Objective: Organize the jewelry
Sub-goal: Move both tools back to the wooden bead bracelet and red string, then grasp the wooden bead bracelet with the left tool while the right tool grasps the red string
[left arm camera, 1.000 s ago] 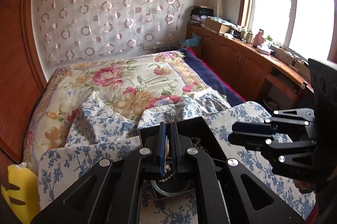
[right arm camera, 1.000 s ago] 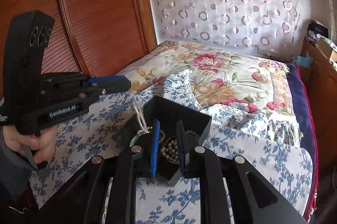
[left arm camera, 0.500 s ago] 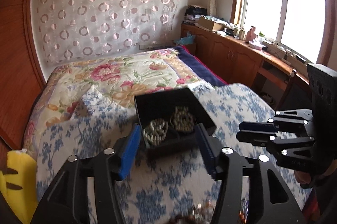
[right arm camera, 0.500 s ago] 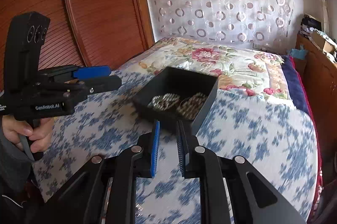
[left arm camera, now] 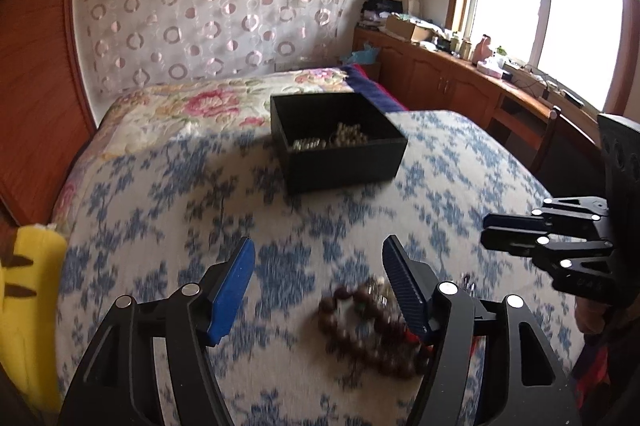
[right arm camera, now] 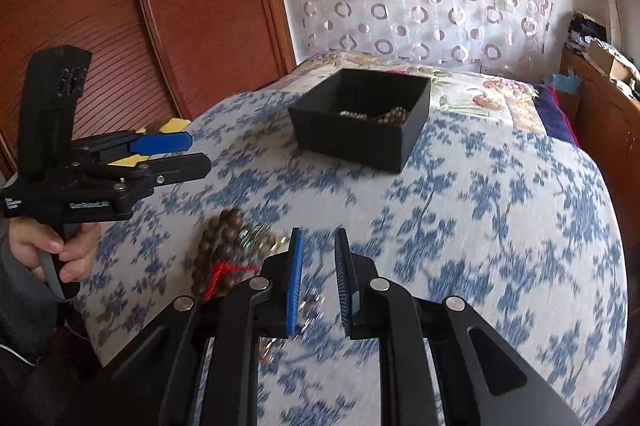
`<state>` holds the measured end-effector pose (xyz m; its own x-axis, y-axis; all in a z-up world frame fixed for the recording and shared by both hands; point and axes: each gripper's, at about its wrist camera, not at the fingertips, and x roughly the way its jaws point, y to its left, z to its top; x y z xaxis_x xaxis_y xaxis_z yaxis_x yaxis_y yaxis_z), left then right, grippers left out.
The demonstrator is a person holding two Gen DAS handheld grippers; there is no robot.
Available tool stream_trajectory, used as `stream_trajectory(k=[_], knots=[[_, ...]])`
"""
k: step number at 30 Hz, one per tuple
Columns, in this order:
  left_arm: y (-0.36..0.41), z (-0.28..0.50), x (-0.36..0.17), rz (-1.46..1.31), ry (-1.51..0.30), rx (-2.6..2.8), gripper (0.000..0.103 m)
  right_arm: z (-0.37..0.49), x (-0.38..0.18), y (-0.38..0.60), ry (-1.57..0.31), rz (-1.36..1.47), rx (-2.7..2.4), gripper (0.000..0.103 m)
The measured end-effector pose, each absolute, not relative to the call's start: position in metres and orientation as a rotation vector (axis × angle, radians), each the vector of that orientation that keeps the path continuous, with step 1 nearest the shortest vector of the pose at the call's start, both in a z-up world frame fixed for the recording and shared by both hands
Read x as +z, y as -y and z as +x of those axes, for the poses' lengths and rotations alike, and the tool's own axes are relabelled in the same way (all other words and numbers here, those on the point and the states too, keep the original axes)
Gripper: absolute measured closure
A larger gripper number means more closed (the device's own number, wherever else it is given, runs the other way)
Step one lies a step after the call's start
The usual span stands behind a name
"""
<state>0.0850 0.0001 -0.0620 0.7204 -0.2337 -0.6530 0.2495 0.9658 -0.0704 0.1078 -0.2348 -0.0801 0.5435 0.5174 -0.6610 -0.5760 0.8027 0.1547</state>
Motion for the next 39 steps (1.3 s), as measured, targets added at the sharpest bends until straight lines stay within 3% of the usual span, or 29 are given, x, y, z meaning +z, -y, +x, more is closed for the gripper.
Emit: stream_trajectory(k=[2, 4, 10, 12, 24, 25, 27, 35, 36, 37, 38, 39], knots=[[-0.004, 0.078, -0.067, 0.015, -0.732, -0.258, 0.040, 0.100, -0.082, 0.234, -0.757, -0.085, 0.659, 0.084], [-0.007, 0.072, -0.071, 0.009, -0.743, -0.253, 0.040, 0.090, -0.082, 0.231, -0.754, -0.090, 0.675, 0.077], [-0.014, 0.051, -0.078, 0.004, -0.764, -0.242, 0.038, 0.067, -0.083, 0.211, -0.760, -0.124, 0.735, 0.076], [-0.016, 0.045, -0.077, 0.002, -0.759, -0.242, 0.032, 0.059, -0.084, 0.201, -0.766, -0.152, 0.761, 0.076], [-0.024, 0.035, -0.084, -0.025, -0.767, -0.241, 0.032, 0.051, -0.111, 0.163, -0.834, -0.335, 0.757, 0.077], [-0.024, 0.035, -0.085, -0.026, -0.768, -0.242, 0.032, 0.050, -0.113, 0.162, -0.833, -0.345, 0.752, 0.077], [-0.023, 0.036, -0.087, -0.029, -0.773, -0.246, 0.032, 0.050, -0.114, 0.161, -0.834, -0.356, 0.752, 0.097], [-0.014, 0.051, -0.098, -0.027, -0.803, -0.265, 0.032, 0.053, -0.094, 0.180, -0.763, -0.276, 0.742, 0.100], [-0.012, 0.055, -0.098, -0.027, -0.806, -0.269, 0.036, 0.055, -0.091, 0.182, -0.756, -0.268, 0.736, 0.100], [-0.011, 0.057, -0.099, -0.027, -0.805, -0.273, 0.044, 0.057, -0.087, 0.186, -0.744, -0.252, 0.727, 0.100], [-0.010, 0.059, -0.099, -0.025, -0.810, -0.277, 0.059, 0.060, -0.085, 0.188, -0.739, -0.244, 0.721, 0.100], [-0.009, 0.063, -0.099, -0.025, -0.821, -0.280, 0.064, 0.062, -0.081, 0.191, -0.730, -0.231, 0.711, 0.100]])
